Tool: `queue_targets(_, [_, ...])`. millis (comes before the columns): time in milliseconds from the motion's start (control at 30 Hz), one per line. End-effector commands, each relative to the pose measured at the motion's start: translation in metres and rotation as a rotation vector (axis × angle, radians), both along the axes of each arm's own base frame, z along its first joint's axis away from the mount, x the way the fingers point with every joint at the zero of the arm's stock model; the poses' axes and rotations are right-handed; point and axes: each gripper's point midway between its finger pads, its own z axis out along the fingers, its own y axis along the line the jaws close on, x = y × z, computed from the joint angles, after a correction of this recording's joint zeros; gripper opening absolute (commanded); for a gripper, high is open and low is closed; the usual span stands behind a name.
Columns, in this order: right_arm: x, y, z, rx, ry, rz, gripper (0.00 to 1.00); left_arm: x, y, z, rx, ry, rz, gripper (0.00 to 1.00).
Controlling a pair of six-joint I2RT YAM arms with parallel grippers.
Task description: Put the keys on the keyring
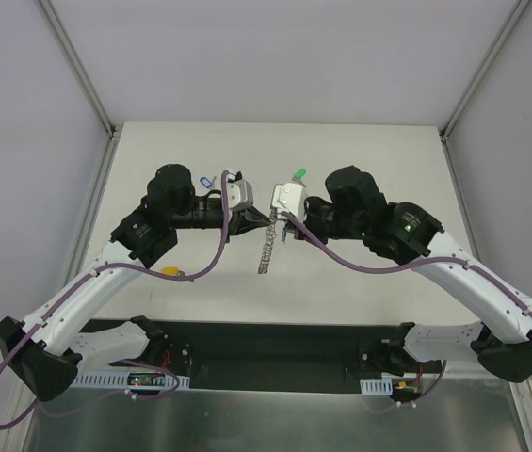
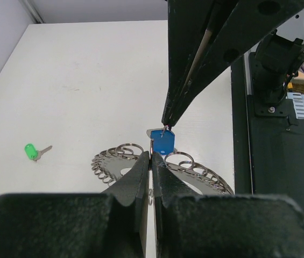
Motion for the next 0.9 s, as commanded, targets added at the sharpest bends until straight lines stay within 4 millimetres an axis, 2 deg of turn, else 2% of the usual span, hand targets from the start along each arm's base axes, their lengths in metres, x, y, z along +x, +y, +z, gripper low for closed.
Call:
queue_targets(0, [-0.007, 0.005, 0.028, 0.109, -0.021, 0.024, 0.01, -0.009, -0.004, 0.020, -0.065, -0.080, -0.068, 0.00])
queue_targets(367, [-0.004, 0.006, 0.035, 0.145, -0.018, 0.021, 0.01, -0.015, -0.006, 0.020, -0.076, -0.099, -0.119, 0.00])
queue_targets(867, [-0.011, 0.007, 0.037, 0.173, 0.012, 0.062, 0.01, -0.016, -0.007, 0.019, -0.075, -0.103, -0.127, 0.00])
